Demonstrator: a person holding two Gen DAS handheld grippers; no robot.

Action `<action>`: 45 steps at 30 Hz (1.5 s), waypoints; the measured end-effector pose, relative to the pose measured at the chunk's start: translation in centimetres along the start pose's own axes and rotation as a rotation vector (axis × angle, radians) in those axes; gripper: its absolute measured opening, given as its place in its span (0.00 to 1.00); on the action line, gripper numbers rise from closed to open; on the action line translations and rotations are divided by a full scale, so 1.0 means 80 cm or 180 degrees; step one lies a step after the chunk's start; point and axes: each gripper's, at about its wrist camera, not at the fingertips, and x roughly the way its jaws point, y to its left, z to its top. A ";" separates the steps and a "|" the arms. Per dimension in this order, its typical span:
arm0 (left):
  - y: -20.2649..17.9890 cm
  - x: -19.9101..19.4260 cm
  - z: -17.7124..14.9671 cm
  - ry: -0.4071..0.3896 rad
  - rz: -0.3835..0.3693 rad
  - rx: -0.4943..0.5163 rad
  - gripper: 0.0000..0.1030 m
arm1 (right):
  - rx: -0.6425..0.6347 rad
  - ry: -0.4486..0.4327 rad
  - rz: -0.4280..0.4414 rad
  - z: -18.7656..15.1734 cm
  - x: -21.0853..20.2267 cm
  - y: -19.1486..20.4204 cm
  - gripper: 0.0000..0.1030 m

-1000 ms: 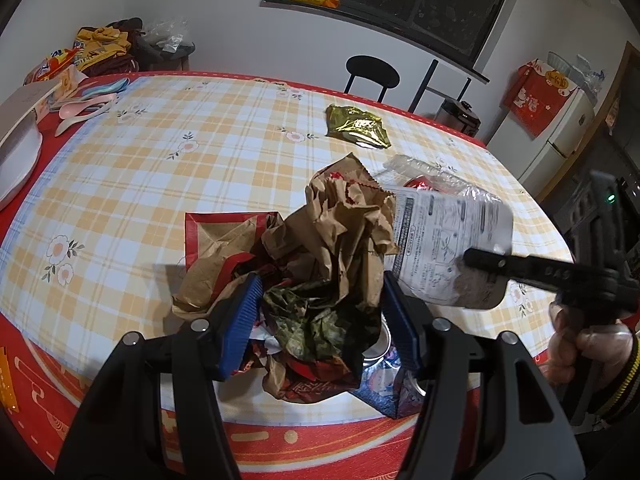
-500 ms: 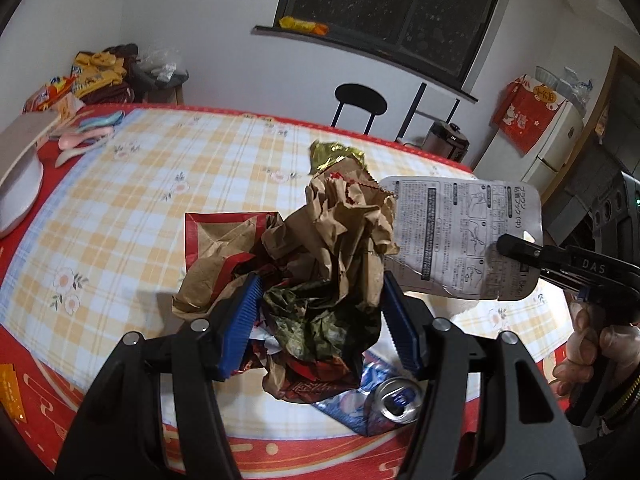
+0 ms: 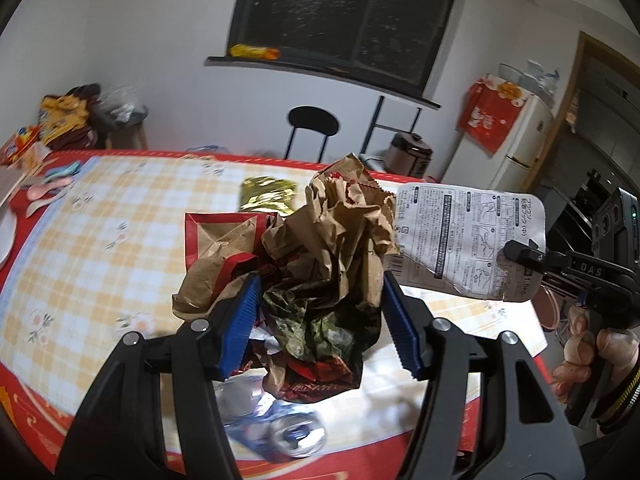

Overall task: Collect trash
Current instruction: 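Carry the white card over the brown bin with the right tool while the left tool holds the paper, then open the right tool to drop the white card into the brown bin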

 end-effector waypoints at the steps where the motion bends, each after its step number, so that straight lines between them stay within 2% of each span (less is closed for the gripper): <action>1: -0.011 0.002 0.002 -0.0003 -0.0024 0.0020 0.59 | 0.0019 -0.0029 -0.0019 0.003 -0.008 -0.008 0.05; 15: -0.195 0.042 0.014 0.0008 -0.0458 0.0405 0.59 | 0.0518 -0.0615 -0.0549 0.026 -0.173 -0.183 0.05; 19: -0.243 0.063 0.017 0.0040 -0.0571 0.0468 0.59 | 0.0678 -0.0783 -0.0764 0.028 -0.219 -0.238 0.05; 23: -0.289 0.087 0.017 0.0077 -0.0676 0.0528 0.60 | 0.0792 -0.0919 -0.1118 0.031 -0.269 -0.302 0.05; 27: -0.332 0.113 0.018 0.0123 -0.0773 0.0565 0.60 | 0.0905 -0.0959 -0.1465 0.034 -0.306 -0.364 0.05; 33: -0.384 0.143 0.017 0.0199 -0.0818 0.0591 0.60 | 0.1019 -0.0828 -0.1887 0.042 -0.332 -0.455 0.05; 37: -0.402 0.156 0.016 0.0257 -0.0776 0.0618 0.60 | 0.1082 -0.0739 -0.1986 0.050 -0.331 -0.494 0.06; 41: -0.410 0.162 0.016 0.0280 -0.0732 0.0642 0.60 | 0.1106 -0.0660 -0.1966 0.055 -0.322 -0.514 0.08; 43: -0.415 0.163 0.017 0.0281 -0.0718 0.0660 0.60 | 0.1135 -0.0630 -0.1946 0.055 -0.316 -0.518 0.13; 45: -0.417 0.162 0.016 0.0279 -0.0710 0.0678 0.60 | 0.1157 -0.0614 -0.1933 0.054 -0.311 -0.520 0.41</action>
